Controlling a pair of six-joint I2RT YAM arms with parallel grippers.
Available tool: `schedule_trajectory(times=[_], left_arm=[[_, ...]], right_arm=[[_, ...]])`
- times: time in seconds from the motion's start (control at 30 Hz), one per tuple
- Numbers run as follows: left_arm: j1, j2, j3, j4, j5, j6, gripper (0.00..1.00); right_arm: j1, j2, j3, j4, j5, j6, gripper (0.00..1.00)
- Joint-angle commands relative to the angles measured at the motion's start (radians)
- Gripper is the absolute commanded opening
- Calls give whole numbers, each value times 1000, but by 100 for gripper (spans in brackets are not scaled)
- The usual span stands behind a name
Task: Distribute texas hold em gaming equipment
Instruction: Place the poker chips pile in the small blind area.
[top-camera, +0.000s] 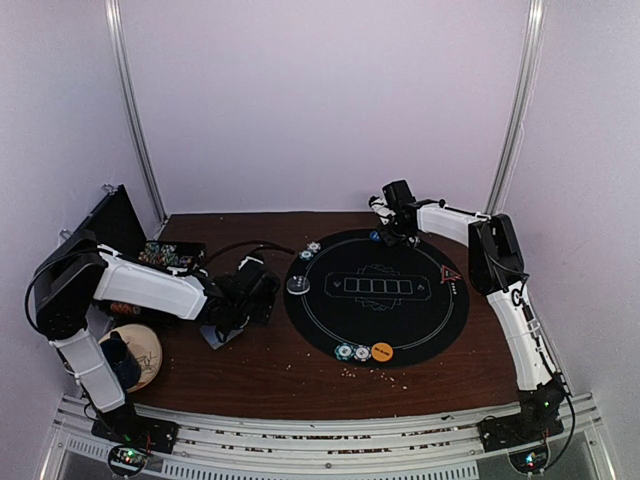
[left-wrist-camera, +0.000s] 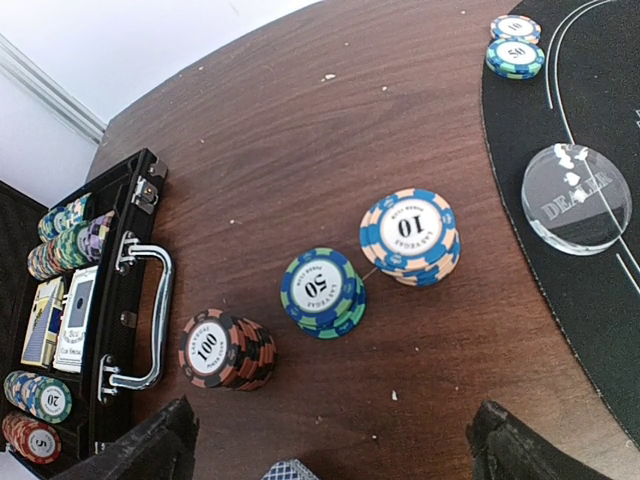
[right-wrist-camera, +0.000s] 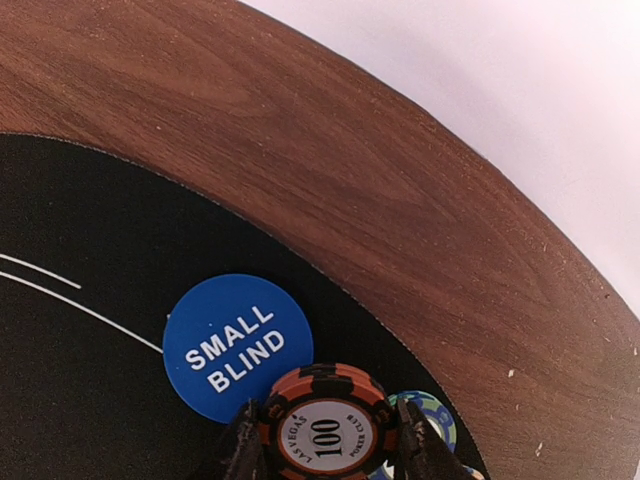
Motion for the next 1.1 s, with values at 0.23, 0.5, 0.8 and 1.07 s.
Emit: schedule_trajectory(times=[0.23, 0.5, 0.8, 1.07], left_arm=[[-4, 17, 29, 3, 3, 7, 98], [-4, 17, 30, 3, 5, 8, 98], [-4, 23, 34, 3, 7, 9, 98], [-4, 23, 33, 3, 7, 10, 98]], right_arm=[[-3, 6, 32, 10, 27, -2, 44], [-3, 8, 36, 12, 32, -4, 51], [3, -5, 57, -7, 34, -5, 57], [32, -39, 44, 30, 157, -33, 69]])
